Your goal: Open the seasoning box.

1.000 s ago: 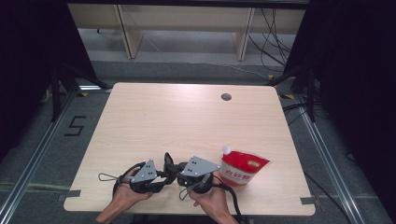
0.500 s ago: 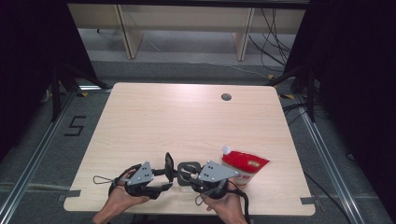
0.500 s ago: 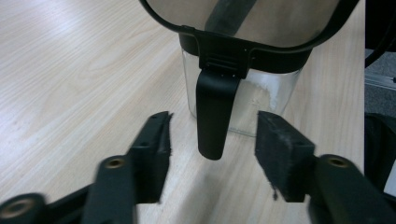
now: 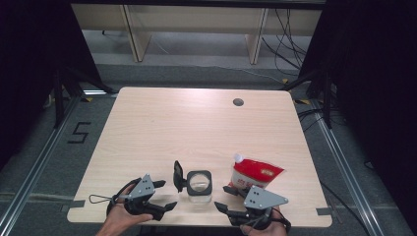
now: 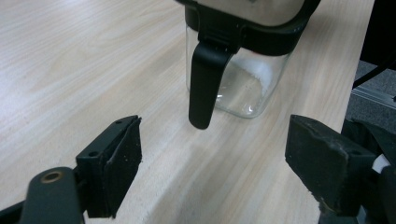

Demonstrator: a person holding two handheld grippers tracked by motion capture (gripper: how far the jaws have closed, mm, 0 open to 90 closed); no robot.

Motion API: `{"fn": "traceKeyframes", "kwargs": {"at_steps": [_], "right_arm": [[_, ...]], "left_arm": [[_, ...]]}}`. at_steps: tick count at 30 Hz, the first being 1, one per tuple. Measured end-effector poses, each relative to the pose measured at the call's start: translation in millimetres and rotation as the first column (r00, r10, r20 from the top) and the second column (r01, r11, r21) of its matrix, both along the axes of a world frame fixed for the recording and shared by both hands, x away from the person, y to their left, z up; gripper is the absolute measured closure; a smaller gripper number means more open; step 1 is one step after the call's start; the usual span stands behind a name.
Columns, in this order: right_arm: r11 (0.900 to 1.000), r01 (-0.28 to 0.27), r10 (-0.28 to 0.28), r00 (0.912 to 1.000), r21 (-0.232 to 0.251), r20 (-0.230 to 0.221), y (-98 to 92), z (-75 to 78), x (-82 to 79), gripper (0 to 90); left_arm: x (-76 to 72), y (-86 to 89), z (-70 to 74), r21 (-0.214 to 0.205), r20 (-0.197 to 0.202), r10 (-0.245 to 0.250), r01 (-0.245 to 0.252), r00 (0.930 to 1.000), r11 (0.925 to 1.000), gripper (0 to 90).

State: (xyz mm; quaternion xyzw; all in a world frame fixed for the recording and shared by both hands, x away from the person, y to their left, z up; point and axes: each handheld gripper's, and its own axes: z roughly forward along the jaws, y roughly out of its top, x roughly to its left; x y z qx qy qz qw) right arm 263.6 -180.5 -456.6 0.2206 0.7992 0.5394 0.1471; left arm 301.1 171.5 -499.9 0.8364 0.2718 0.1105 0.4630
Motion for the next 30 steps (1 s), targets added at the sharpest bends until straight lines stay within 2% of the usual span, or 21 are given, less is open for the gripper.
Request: {"fn": "traceKeyframes", "kwargs": {"at_steps": [1,2,3,4,7,8,9,11,12,14,16,18,19,20,22,24,25,26,27,28,30], "right_arm": [[1.0,0.002,-0.002,1.0,0.008,-0.005,-2.6,-1.1,-1.4,43.8],[0.9998,0.014,-0.014,0.9999,-0.015,0.0,-8.9,-1.3,-2.9,42.7],[0.9998,0.014,-0.014,0.9998,-0.011,-0.01,-12.3,-2.8,-4.0,42.1],[0.9998,0.021,-0.022,0.9997,-0.002,-0.015,-15.5,-4.0,-5.2,41.4],[0.9984,0.055,-0.056,0.9984,-0.011,-0.014,-27.9,-4.7,-8.6,40.2],[0.9985,0.055,-0.055,0.9985,-0.008,-0.01,-30.2,-5.2,-9.2,39.4],[0.9977,0.067,-0.067,0.9974,-0.013,-0.025,-34.4,-5.0,-10.9,39.0],[0.9959,0.09,-0.091,0.9956,-0.008,-0.025,-43.1,-6.0,-12.9,38.4],[0.9944,0.106,-0.106,0.994,-0.006,-0.027,-47.5,-6.2,-13.8,38.2],[0.9939,0.111,-0.111,0.9934,0.003,-0.03,-54.3,-7.3,-15.0,37.7],[0.9906,0.137,-0.137,0.9885,0.001,-0.065,-60.7,-7.3,-18.6,37.6],[0.9887,0.15,-0.15,0.9884,0.007,-0.025,-69.1,-8.2,-18.6,37.8],[0.988,0.154,-0.154,0.9862,-0.006,-0.06,-71.7,-7.7,-21.1,37.9],[0.9847,0.174,-0.174,0.9828,-0.007,-0.061,-75.1,-8.1,-23.3,38.0],[0.9824,0.186,-0.187,0.9821,-0.017,-0.027,-80.7,-8.7,-22.9,37.9],[0.9776,0.211,-0.211,0.9761,-0.004,-0.054,-85.5,-9.6,-25.1,37.7],[0.976,0.217,-0.218,0.9754,-0.01,-0.036,-88.5,-9.9,-24.5,37.4],[0.9702,0.242,-0.242,0.9687,0.0,-0.056,-90.6,-9.8,-26.4,37.1],[0.9711,0.239,-0.239,0.9706,-0.002,-0.029,-95.3,-10.6,-24.1,36.7],[0.9682,0.25,-0.25,0.9671,-0.005,-0.047,-97.0,-11.7,-24.7,36.0],[0.9618,0.274,-0.274,0.9611,-0.007,-0.037,-102.3,-14.5,-22.7,33.7]], "left_arm": [[-1.3,0.1,-1.5,-0.016,-0.006,0.006,-0.006,1.0,0.9999,17.1],[-1.9,1.1,-1.0,-0.004,-0.007,0.009,-0.009,0.9999,0.9999,16.7],[-2.8,1.5,-1.2,-0.008,-0.012,0.016,-0.016,0.9998,0.9998,16.7],[-1.6,2.8,-0.9,-0.003,0.001,-0.005,0.005,1.0,1.0,16.7],[-4.9,4.5,0.1,-0.021,-0.019,0.016,-0.017,0.9997,0.9996,16.4],[-4.7,5.9,0.3,-0.013,-0.005,0.018,-0.018,0.9998,0.9997,16.1],[-5.8,5.9,0.4,-0.024,-0.019,0.022,-0.022,0.9996,0.9995,16.0],[-4.7,8.5,0.8,-0.014,-0.001,0.013,-0.013,0.9999,0.9998,15.7],[-6.3,7.8,0.1,-0.032,-0.023,0.032,-0.032,0.9992,0.999,15.7],[-5.4,8.2,-1.0,-0.04,-0.005,0.026,-0.027,0.9996,0.9988,15.7],[-4.8,10.8,-1.0,-0.005,-0.002,0.02,-0.02,0.9998,0.9998,15.7],[-5.2,10.2,-1.7,-0.014,-0.005,0.025,-0.025,0.9997,0.9996,15.7],[-5.1,10.1,-2.2,-0.012,-0.003,0.025,-0.025,0.9997,0.9996,15.7],[-5.2,9.9,-2.4,-0.011,0.002,0.026,-0.026,0.9997,0.9996,15.7],[-5.7,8.7,-3.2,-0.023,0.005,0.034,-0.034,0.9994,0.9991,15.7],[-5.0,9.9,-3.4,-0.01,0.016,0.028,-0.028,0.9995,0.9996,15.7],[-5.1,9.9,-3.7,-0.013,0.015,0.033,-0.033,0.9993,0.9994,15.7],[-6.7,9.7,-3.9,-0.017,-0.003,0.055,-0.055,0.9985,0.9983,15.7],[-6.6,9.8,-4.0,-0.016,-0.005,0.059,-0.059,0.9982,0.9981,15.7],[-6.9,9.4,-4.0,-0.025,-0.008,0.062,-0.063,0.998,0.9977,15.7],[-7.4,9.4,-3.1,-0.024,-0.003,0.057,-0.057,0.9984,0.9981,15.7]]}}
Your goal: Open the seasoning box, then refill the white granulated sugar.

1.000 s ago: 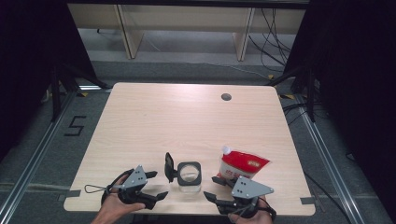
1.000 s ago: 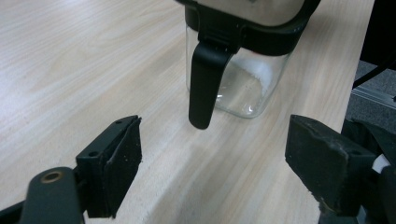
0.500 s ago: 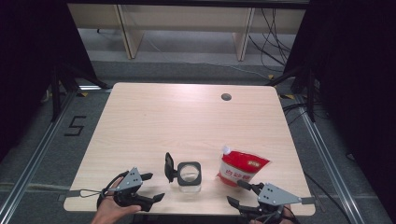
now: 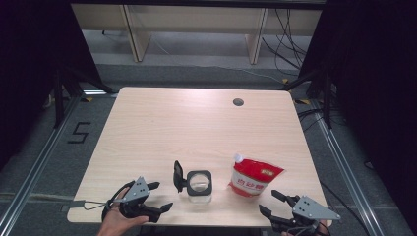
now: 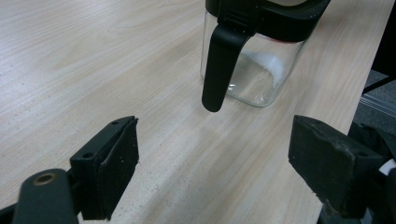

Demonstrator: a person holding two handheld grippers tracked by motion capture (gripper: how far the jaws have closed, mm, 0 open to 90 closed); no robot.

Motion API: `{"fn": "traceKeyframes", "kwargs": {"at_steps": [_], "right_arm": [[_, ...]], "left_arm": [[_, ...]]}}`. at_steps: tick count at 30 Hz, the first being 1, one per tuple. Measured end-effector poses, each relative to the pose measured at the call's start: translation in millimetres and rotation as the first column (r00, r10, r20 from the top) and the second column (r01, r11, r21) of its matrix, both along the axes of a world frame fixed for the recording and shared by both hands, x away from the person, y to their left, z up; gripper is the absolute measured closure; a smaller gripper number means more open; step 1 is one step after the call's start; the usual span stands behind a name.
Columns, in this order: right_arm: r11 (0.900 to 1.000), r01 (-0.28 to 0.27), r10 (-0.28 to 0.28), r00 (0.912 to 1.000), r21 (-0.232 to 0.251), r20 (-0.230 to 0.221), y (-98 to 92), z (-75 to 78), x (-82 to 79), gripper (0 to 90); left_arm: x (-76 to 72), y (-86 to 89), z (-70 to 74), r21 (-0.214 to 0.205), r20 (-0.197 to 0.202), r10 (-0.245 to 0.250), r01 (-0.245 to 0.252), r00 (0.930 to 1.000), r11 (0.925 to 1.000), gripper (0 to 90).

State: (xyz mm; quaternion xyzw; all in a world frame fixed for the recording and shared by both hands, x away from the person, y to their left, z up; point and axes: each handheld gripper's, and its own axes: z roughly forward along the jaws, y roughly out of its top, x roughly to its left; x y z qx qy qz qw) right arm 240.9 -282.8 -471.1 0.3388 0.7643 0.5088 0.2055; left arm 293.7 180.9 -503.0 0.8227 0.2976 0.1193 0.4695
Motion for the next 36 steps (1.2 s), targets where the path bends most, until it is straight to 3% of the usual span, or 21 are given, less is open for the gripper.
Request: {"fn": "traceKeyframes", "kwargs": {"at_steps": [1,5,6,7,8,10,12,13,17,18,22,24,25,28,29,30,31,32,33,35,36], "right_arm": [[0.9997,0.016,-0.016,0.9994,0.018,-0.031,-1.1,-1.7,-0.2,31.9],[0.999,0.043,-0.043,0.9988,0.015,-0.023,-8.6,-8.2,5.1,27.3],[0.9986,0.04,-0.039,0.9985,0.034,-0.038,-9.2,-9.1,5.3,26.4],[0.9992,0.035,-0.035,0.9991,0.017,-0.025,-11.2,-9.7,7.0,25.4],[0.9984,0.048,-0.047,0.9981,0.03,-0.04,-11.2,-9.9,6.4,24.5],[0.9977,0.059,-0.058,0.9982,0.033,-0.013,-12.8,-10.5,7.9,22.7],[0.9976,0.054,-0.054,0.9983,0.042,-0.024,-13.1,-11.3,8.3,21.4],[0.9973,0.062,-0.061,0.998,0.04,-0.016,-13.1,-11.2,8.2,20.4],[0.9966,0.056,-0.055,0.9984,0.061,-0.014,-11.4,-11.3,8.4,20.0],[0.9973,0.061,-0.061,0.9981,0.04,-0.005,-12.5,-10.8,8.5,20.0],[0.9958,0.072,-0.07,0.9971,0.056,-0.03,-11.2,-11.6,7.5,19.8],[0.9965,0.052,-0.051,0.9987,0.066,-0.003,-11.8,-12.5,9.5,19.7],[0.9974,0.056,-0.056,0.9984,0.045,-0.003,-13.3,-11.6,9.2,19.7],[0.9969,0.049,-0.048,0.9987,0.061,-0.015,-13.1,-11.7,11.0,18.7],[0.9976,0.043,-0.045,0.9986,0.054,0.027,-13.3,-13.3,14.8,18.6],[0.9969,0.033,-0.034,0.9993,0.071,0.012,-11.9,-13.6,15.6,18.6],[0.9969,0.035,-0.034,0.9994,0.07,-0.007,-12.0,-12.7,16.0,18.4],[0.995,0.05,-0.048,0.9986,0.087,-0.02,-10.9,-12.7,16.5,17.8],[0.9951,0.045,-0.043,0.9986,0.088,-0.031,-10.8,-11.7,18.3,17.6],[0.9957,0.038,-0.038,0.9993,0.085,-0.004,-11.0,-12.5,21.7,17.5],[0.9959,0.033,-0.032,0.9995,0.085,-0.005,-10.2,-12.3,24.5,17.2]], "left_arm": [[0.0,0.2,0.8,0.013,0.008,-0.003,0.002,1.0,0.9999,15.7],[-1.7,-3.0,0.3,-0.017,-0.005,-0.005,0.005,1.0,0.9998,15.7],[-0.7,-2.9,0.1,-0.009,0.003,-0.013,0.013,0.9999,0.9999,15.7],[0.2,-2.2,0.8,0.005,0.009,-0.024,0.024,0.9997,0.9997,15.7],[0.3,-2.6,0.5,0.0,0.008,-0.018,0.018,0.9998,0.9998,15.7],[-1.1,-3.7,-0.1,-0.017,-0.012,0.006,-0.006,0.9999,0.9998,15.7],[-0.2,-1.3,0.7,0.018,-0.004,0.002,-0.002,1.0,0.9998,15.7],[-0.8,-3.5,-0.2,-0.016,-0.006,-0.001,0.001,1.0,0.9999,15.7],[-0.3,-3.6,-0.5,-0.014,0.007,-0.014,0.014,0.9999,0.9998,15.7],[-0.2,-3.1,-0.1,-0.01,0.003,-0.019,0.019,0.9998,0.9998,15.7],[-1.2,-3.5,0.0,-0.02,-0.01,0.008,-0.008,0.9999,0.9998,15.7],[0.2,-1.3,0.6,0.011,-0.004,0.001,-0.001,1.0,0.9999,15.7],[-0.2,-2.9,0.1,-0.011,-0.009,0.004,-0.004,1.0,0.9999,15.7],[2.7,-1.7,-0.3,0.022,0.009,-0.017,0.017,0.9998,0.9996,15.7],[0.9,-4.0,-1.7,-0.011,-0.015,0.002,-0.002,0.9999,0.9999,15.7],[1.8,-3.1,-1.4,0.008,-0.005,-0.002,0.002,1.0,1.0,15.7],[0.9,-5.0,-1.5,-0.024,-0.012,-0.001,0.0,0.9999,0.9997,15.7],[1.1,-4.7,-1.4,-0.028,-0.013,-0.004,0.004,0.9999,0.9996,15.6],[1.9,-3.3,-1.1,-0.006,-0.006,-0.002,0.002,1.0,1.0,15.7],[1.8,-2.5,-0.4,-0.004,0.002,-0.004,0.004,1.0,1.0,15.7],[1.4,-3.1,-1.2,-0.025,-0.009,-0.002,0.002,1.0,0.9997,15.7]]}}
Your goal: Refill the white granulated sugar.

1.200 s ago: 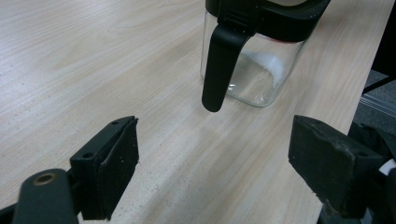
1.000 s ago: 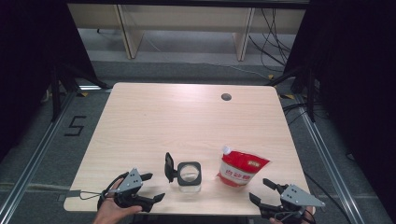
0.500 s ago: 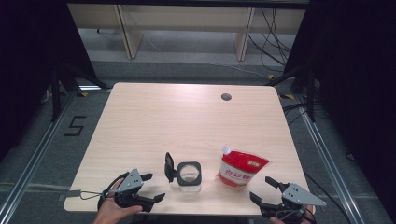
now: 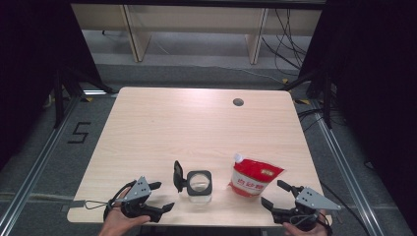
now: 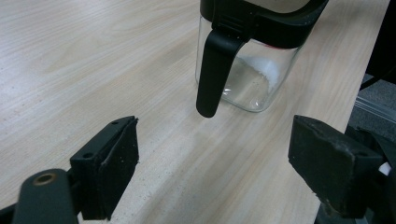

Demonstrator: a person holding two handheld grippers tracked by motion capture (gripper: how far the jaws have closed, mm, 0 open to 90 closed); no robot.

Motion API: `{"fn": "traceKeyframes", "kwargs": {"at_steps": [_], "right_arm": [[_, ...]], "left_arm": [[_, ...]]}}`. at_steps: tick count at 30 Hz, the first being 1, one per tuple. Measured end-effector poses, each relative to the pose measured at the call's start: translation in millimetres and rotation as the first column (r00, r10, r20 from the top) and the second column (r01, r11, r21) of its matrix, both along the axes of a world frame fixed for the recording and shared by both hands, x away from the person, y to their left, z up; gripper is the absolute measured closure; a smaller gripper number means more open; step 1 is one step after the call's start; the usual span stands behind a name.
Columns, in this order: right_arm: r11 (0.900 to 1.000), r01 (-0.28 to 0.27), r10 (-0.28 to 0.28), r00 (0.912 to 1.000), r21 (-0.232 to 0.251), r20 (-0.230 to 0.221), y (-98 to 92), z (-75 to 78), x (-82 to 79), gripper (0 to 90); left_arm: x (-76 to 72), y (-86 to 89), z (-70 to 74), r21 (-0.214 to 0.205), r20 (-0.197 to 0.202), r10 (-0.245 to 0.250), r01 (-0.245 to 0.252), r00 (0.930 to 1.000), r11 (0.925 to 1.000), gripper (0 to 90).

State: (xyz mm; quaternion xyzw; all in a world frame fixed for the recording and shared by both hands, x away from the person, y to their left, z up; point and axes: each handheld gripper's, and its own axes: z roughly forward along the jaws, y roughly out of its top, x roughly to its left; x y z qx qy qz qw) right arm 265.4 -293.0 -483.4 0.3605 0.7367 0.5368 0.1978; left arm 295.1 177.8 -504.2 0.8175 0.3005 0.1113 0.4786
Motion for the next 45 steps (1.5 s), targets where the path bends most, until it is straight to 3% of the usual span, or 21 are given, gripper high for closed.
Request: {"fn": "traceKeyframes", "kwargs": {"at_steps": [1,6,9,10,12,15,16,17,18,20,24,26,27,28,31,38,40,41,43,44,45], "right_arm": [[0.9992,-0.041,0.041,0.9992,-0.007,0.006,0.2,-1.3,7.1,16.2],[0.9974,-0.071,0.071,0.9974,-0.006,-0.009,6.5,-3.6,16.3,16.1],[0.9931,-0.115,0.116,0.9926,-0.026,0.037,9.5,-5.1,31.7,16.3],[0.9943,-0.107,0.107,0.9943,0.0,-0.009,10.3,-4.7,30.8,16.2],[0.9941,-0.108,0.108,0.9941,0.012,-0.008,10.4,-5.8,35.3,16.3],[0.9833,-0.178,0.177,0.9837,0.039,0.033,12.5,-8.5,45.3,31.0],[0.9822,-0.172,0.171,0.9852,0.076,0.009,14.5,-8.1,42.8,33.7],[0.9804,-0.188,0.188,0.9822,0.061,0.006,13.9,-6.5,42.9,34.3],[0.981,-0.19,0.188,0.9811,0.04,0.046,14.3,-6.4,45.4,34.8],[0.9872,-0.152,0.151,0.9884,0.05,0.016,18.7,-4.6,41.4,36.0],[0.9957,-0.089,0.09,0.9958,-0.025,0.02,29.0,2.3,34.3,38.5],[0.9978,-0.022,0.024,0.9992,-0.063,0.033,38.2,6.0,26.7,39.2],[0.9986,0.005,-0.002,0.9992,-0.053,0.041,43.8,6.1,24.2,39.5],[0.9978,0.023,-0.023,0.9997,-0.061,0.01,46.2,7.8,20.4,39.7],[0.9963,0.055,-0.053,0.9981,-0.066,0.032,52.0,6.9,17.4,39.1],[0.9996,-0.026,0.026,0.9994,0.01,0.025,48.2,-3.6,27.3,32.1],[0.9995,-0.03,0.03,0.9966,-0.003,0.076,48.8,-5.1,30.3,31.5],[0.9986,-0.038,0.036,0.9969,0.036,0.07,49.9,-6.5,31.5,30.9],[0.9975,-0.052,0.049,0.9969,0.047,0.062,48.6,-6.9,32.3,29.7],[0.9978,-0.059,0.056,0.9948,0.03,0.085,47.8,-7.6,34.2,29.3],[0.9967,-0.06,0.055,0.9954,0.055,0.078,49.2,-8.7,34.3,29.0]], "left_arm": [[-0.3,1.0,1.0,0.005,0.004,0.0,0.0,1.0,1.0,15.7],[1.1,3.1,2.0,0.025,0.018,-0.02,0.019,0.9996,0.9995,15.7],[1.0,2.8,1.1,0.013,0.014,-0.007,0.007,0.9999,0.9999,15.7],[0.7,2.7,1.1,0.01,0.011,-0.004,0.004,0.9999,0.9999,15.7],[0.7,2.7,1.1,0.01,0.012,-0.002,0.002,0.9999,0.9999,15.7],[1.1,2.6,0.8,0.015,0.011,-0.003,0.003,0.9999,0.9999,15.7],[0.9,2.6,0.8,0.016,0.012,0.0,0.0,0.9999,0.9999,15.7],[0.8,2.5,0.6,0.011,0.011,0.002,-0.002,0.9999,0.9999,15.7],[1.5,3.0,0.7,0.007,0.015,-0.007,0.007,0.9999,1.0,15.7],[1.0,2.7,0.7,-0.001,0.01,0.009,-0.008,0.9999,1.0,15.7],[1.4,3.6,0.4,0.014,0.014,0.015,-0.016,0.9998,0.9998,15.7],[2.9,5.0,0.7,0.029,0.017,0.014,-0.014,0.9998,0.9995,15.8],[1.9,4.3,0.3,0.018,0.002,0.031,-0.031,0.9995,0.9994,15.8],[1.9,4.4,0.4,0.013,0.006,0.028,-0.028,0.9996,0.9995,15.8],[2.8,5.0,-0.1,0.008,0.025,0.023,-0.023,0.9994,0.9997,15.8],[3.8,6.0,0.7,0.037,0.025,0.011,-0.012,0.9996,0.9993,15.8],[2.4,4.4,-0.1,0.018,0.001,0.025,-0.025,0.9997,0.9995,15.8],[2.5,4.2,-0.2,0.017,0.001,0.024,-0.024,0.9997,0.9996,15.8],[2.7,3.2,-0.7,0.008,0.004,0.023,-0.023,0.9997,0.9997,15.9],[2.5,3.7,-0.3,0.021,0.006,0.021,-0.021,0.9998,0.9996,15.8],[2.4,3.4,-0.5,0.019,0.005,0.021,-0.021,0.9998,0.9996,15.8]]}}
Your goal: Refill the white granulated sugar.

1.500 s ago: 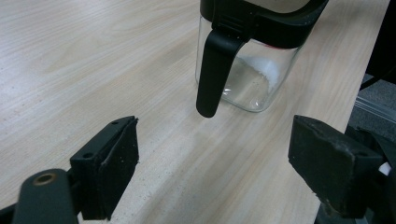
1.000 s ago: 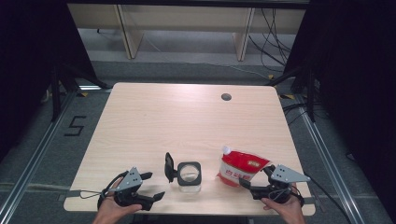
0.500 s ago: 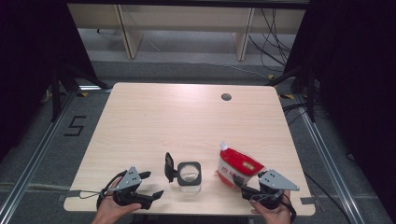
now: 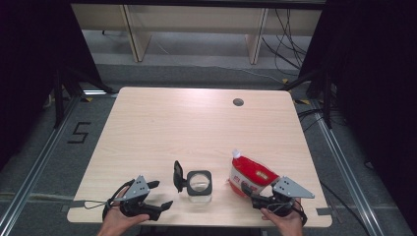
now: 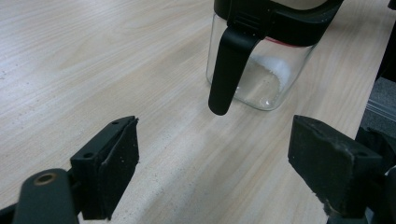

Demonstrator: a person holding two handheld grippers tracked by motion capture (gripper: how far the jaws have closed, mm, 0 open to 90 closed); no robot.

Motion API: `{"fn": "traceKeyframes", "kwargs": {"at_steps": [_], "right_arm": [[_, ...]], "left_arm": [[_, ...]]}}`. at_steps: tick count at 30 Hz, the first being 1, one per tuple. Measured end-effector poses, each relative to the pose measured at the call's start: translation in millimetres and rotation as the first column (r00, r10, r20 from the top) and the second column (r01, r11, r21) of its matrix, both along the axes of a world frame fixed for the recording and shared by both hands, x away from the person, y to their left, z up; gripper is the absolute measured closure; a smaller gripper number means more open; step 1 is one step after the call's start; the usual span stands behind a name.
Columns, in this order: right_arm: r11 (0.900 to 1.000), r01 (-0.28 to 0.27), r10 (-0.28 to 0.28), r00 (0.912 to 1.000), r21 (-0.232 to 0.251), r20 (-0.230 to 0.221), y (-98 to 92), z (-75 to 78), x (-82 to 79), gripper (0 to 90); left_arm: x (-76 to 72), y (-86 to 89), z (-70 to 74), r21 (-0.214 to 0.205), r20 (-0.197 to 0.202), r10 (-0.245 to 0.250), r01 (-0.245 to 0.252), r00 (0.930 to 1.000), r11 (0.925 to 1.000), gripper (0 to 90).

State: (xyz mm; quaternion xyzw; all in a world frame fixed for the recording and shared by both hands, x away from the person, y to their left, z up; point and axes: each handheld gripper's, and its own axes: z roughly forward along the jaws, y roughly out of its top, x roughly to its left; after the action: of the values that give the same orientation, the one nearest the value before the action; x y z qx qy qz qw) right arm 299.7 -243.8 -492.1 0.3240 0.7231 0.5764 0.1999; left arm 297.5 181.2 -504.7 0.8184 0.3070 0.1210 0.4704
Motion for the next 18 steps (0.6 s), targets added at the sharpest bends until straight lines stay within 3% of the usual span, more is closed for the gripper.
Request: {"fn": "traceKeyframes", "kwargs": {"at_steps": [5,7,8,10,11,12,18], "right_arm": [[0.9996,0.009,-0.009,0.9999,0.027,0.008,2.1,-2.8,3.7,25.8],[0.9999,0.005,-0.005,0.9996,0.013,0.028,1.4,-3.0,5.9,25.5],[0.9998,-0.012,0.012,0.9999,0.019,0.01,2.4,-3.8,6.5,25.3],[0.9998,0.006,-0.005,0.9999,0.02,-0.011,4.7,-4.5,4.5,25.3],[0.9996,-0.013,0.013,0.9998,0.024,0.017,6.1,-6.5,7.0,24.8],[0.9999,-0.01,0.01,0.999,-0.014,0.043,6.5,-6.8,9.0,23.9],[0.9998,-0.02,0.02,0.9993,-0.002,0.032,8.4,-8.7,11.5,25.7]], "left_arm": [[0.1,-0.3,-1.0,-0.004,-0.004,-0.005,0.005,1.0,1.0,15.8],[0.0,-0.1,-0.5,-0.002,-0.002,-0.005,0.005,1.0,1.0,15.8],[-0.3,-0.1,-0.3,0.002,0.001,-0.002,0.002,1.0,1.0,15.8],[0.1,0.3,-0.3,-0.004,0.002,-0.009,0.009,1.0,0.9999,15.8],[0.1,0.2,-0.4,-0.005,0.002,-0.009,0.009,1.0,1.0,15.9],[-0.1,0.2,-0.3,0.001,0.004,-0.005,0.005,1.0,1.0,15.8],[0.3,-0.1,-0.6,0.001,0.009,-0.009,0.009,0.9999,1.0,15.9]]}}
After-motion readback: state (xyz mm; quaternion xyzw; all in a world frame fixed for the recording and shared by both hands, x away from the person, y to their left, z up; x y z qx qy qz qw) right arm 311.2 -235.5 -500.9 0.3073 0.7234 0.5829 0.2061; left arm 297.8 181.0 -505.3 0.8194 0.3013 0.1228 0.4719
